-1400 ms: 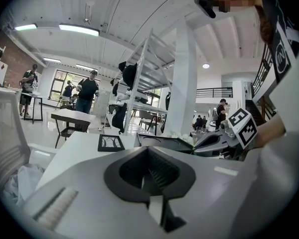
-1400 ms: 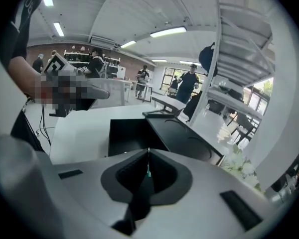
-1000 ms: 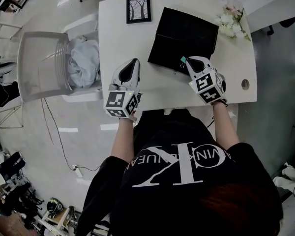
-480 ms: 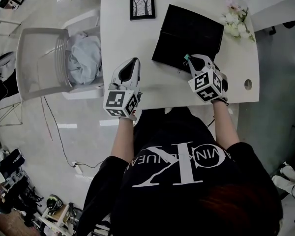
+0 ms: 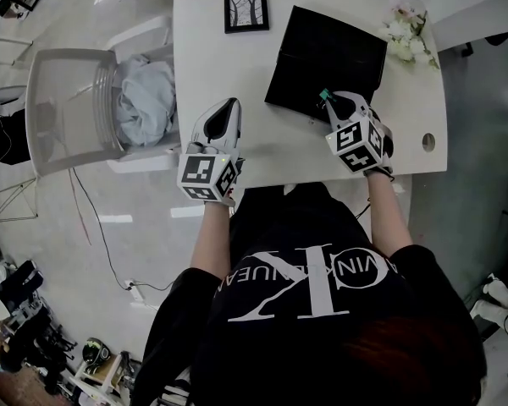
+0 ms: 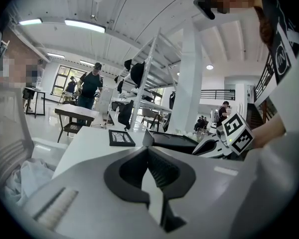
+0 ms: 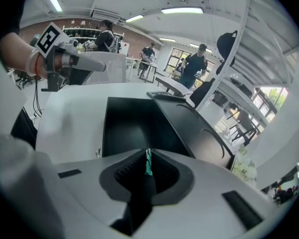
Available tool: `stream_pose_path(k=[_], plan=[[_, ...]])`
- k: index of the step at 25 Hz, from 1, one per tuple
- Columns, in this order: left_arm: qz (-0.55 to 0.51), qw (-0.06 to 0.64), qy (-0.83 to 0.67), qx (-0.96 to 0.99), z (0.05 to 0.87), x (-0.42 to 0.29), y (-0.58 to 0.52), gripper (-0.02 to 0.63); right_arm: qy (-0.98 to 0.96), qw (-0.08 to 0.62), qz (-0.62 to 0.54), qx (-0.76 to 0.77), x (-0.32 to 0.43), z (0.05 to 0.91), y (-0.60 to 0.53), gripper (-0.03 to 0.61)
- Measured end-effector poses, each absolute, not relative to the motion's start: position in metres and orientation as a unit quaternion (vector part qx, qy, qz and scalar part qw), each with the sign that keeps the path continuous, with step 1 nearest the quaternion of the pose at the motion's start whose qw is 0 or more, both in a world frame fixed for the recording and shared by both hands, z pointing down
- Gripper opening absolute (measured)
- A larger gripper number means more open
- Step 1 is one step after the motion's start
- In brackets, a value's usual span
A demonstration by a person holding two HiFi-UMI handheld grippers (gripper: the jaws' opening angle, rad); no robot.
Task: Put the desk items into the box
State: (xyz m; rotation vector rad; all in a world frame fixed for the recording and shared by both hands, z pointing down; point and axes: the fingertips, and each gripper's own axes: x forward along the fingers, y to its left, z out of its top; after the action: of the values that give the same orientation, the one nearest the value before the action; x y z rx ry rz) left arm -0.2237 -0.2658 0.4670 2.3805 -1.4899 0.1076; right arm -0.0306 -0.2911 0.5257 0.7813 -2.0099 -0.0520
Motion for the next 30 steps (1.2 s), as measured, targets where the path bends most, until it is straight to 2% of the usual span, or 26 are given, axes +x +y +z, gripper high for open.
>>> stream_pose_path(k=[13, 23, 30], plan=[[0.031, 0.168, -0.499, 0.85, 0.468, -0.234, -0.263, 0.009, -0.825, 0.422, 0.039, 0.374, -0.034, 0.51, -0.286, 0.02], [0.031, 0.166, -0.455, 0.874, 0.467, -0.212, -0.264, 0.009, -0.818, 0.34, 0.088, 0.456, -0.011, 0.486, -0.269, 0.02], [0.034, 0.147, -0.433, 0.888, 0.459, -0.192, -0.264, 0.009, -0.818, 0.255, 0.106, 0.505, 0.014, 0.465, -0.258, 0.02]])
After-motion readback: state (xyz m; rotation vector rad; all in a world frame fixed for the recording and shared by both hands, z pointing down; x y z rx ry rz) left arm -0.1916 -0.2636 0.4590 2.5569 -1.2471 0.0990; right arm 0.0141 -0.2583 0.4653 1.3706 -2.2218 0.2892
